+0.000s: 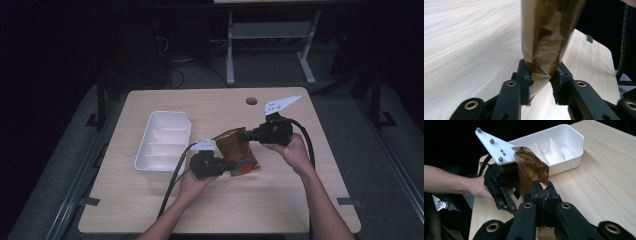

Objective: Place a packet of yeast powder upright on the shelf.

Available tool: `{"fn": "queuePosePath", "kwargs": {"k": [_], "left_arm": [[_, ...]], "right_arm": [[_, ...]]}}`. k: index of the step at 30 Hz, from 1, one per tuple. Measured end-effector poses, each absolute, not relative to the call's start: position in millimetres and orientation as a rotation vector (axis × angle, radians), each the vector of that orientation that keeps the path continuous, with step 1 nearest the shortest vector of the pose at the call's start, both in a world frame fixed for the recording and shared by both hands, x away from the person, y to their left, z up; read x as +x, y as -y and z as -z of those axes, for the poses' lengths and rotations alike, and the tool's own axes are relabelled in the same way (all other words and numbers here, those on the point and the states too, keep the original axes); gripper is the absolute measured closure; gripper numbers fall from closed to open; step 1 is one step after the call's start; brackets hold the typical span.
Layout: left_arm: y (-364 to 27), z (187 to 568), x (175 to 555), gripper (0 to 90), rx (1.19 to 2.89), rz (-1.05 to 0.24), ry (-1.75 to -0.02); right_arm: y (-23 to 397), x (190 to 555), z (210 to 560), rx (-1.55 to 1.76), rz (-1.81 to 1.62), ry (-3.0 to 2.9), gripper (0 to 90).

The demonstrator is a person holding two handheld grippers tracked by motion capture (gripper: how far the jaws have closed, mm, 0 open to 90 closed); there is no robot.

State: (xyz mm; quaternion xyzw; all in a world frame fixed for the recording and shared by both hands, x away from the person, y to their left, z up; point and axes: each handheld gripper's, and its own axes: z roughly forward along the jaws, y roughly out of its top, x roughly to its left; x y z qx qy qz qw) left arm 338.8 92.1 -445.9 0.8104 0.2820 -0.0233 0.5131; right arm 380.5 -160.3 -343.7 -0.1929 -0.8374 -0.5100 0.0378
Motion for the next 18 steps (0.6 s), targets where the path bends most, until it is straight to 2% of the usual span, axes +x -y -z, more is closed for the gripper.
{"fn": "queuePosePath", "kwargs": {"k": [2, 5, 6, 8, 9, 12, 13, 18], "left_arm": [[-92.2, 446.3, 338.7, 74.4, 1.964, 0.048, -0.675], [-93.3, 445.6, 338.7, 76.0, 1.966, 0.049, -0.670], [-93.7, 444.4, 338.2, 76.5, 1.968, 0.042, -0.666], [-93.8, 443.6, 337.8, 76.6, 1.968, 0.038, -0.664], [-93.6, 442.6, 337.0, 76.8, 1.971, 0.040, -0.653], [-93.1, 441.6, 335.7, 76.8, 1.983, 0.035, -0.645], [-93.3, 441.3, 334.5, 76.8, 1.989, 0.026, -0.641], [-93.4, 442.0, 333.5, 73.2, 1.991, 0.033, -0.637]], "right_arm": [[161.1, 379.9, 345.4, -0.598, 1.544, 2.585, 86.3], [159.9, 380.1, 346.4, -0.595, 1.498, 2.609, 75.8], [157.7, 379.9, 347.9, -0.593, 1.477, 2.629, 68.8], [156.5, 379.8, 348.6, -0.592, 1.465, 2.634, 65.6], [151.1, 379.5, 351.5, -0.582, 1.427, 2.657, 58.5], [144.3, 378.4, 354.3, -0.549, 1.390, 2.687, 57.1], [140.9, 376.9, 354.4, -0.537, 1.378, 2.716, 62.4], [141.6, 375.5, 353.3, -0.517, 1.364, 2.733, 77.3]]}}
